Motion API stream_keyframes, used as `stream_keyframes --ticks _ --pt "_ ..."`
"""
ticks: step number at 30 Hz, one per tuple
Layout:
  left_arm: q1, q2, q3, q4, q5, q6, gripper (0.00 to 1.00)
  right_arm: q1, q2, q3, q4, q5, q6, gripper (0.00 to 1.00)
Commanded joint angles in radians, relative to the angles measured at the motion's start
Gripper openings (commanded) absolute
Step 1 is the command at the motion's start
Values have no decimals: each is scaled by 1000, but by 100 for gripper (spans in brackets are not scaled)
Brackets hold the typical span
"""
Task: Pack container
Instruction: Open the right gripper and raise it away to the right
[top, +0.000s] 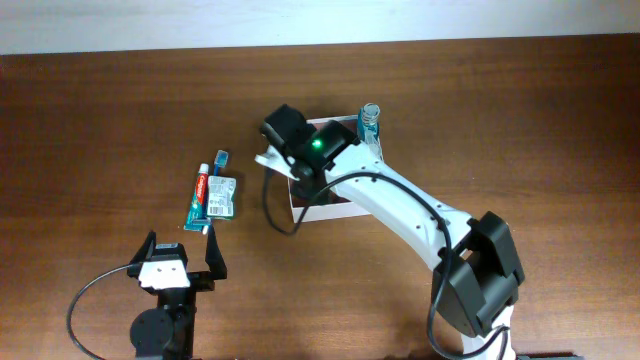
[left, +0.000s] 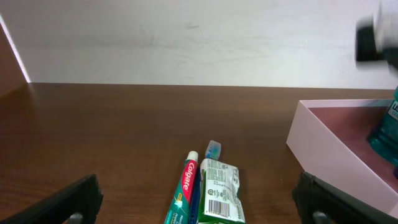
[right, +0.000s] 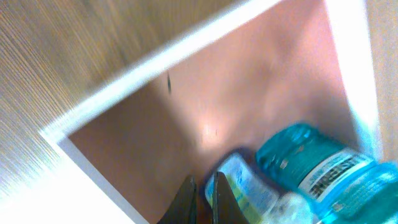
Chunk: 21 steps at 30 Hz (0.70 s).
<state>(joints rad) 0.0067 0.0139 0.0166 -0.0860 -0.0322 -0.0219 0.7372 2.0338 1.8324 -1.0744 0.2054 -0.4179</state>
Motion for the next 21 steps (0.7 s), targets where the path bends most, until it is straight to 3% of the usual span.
stream_keyframes --ticks 1,7,13,14,16,18,21 --pt "-4 -8 -8 3 14 16 99 -20 -42 108 -8 -40 160 4" --pt "-4 -8 -8 3 14 16 99 -161 -110 235 -114 -42 356 4" --pt "-4 -8 -8 3 14 16 99 -409 -191 248 -223 -117 416 6" --pt "-4 -8 -8 3 14 16 99 -451 -194 248 -241 -146 416 19" --pt "-4 -8 -8 3 14 16 99 -523 -194 248 -272 -200 416 65" --pt "-4 -8 -8 3 14 16 99 -585 -193 247 -300 -235 416 99" --pt "-4 -8 -8 3 14 16 99 -669 -193 247 -322 -255 417 98"
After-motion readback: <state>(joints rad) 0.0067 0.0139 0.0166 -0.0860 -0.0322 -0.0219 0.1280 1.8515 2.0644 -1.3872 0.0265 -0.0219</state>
